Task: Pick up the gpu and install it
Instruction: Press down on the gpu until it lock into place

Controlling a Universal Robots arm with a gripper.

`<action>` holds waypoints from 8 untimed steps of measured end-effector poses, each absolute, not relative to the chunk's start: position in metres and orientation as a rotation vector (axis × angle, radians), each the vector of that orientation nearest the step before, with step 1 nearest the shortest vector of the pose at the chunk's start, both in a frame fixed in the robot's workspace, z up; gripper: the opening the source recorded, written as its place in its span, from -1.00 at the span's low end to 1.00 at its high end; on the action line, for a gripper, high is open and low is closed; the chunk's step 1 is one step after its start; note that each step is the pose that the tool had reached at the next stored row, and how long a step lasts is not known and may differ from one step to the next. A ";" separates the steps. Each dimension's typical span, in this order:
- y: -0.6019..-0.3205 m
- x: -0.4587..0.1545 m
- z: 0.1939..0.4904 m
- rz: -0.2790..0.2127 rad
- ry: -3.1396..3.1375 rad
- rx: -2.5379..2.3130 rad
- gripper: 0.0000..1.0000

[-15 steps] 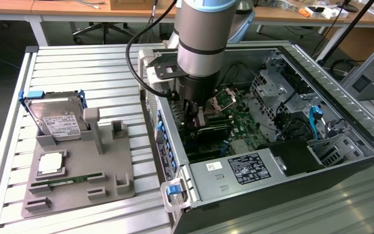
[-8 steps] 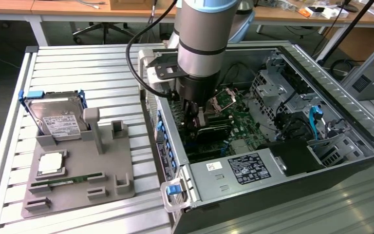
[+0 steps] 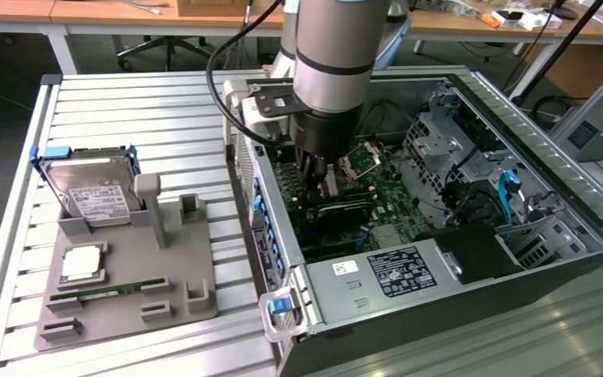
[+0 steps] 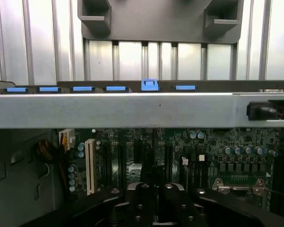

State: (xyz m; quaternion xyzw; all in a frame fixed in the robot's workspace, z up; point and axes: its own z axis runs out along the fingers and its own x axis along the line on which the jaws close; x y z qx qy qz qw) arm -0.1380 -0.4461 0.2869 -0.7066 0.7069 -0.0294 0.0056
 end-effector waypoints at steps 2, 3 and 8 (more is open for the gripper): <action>-0.446 -0.129 0.287 -0.086 2.214 -2.212 -0.79; -0.446 -0.120 0.287 -0.079 2.214 -2.213 -0.79; -0.446 -0.090 0.287 -0.052 2.217 -2.216 -0.79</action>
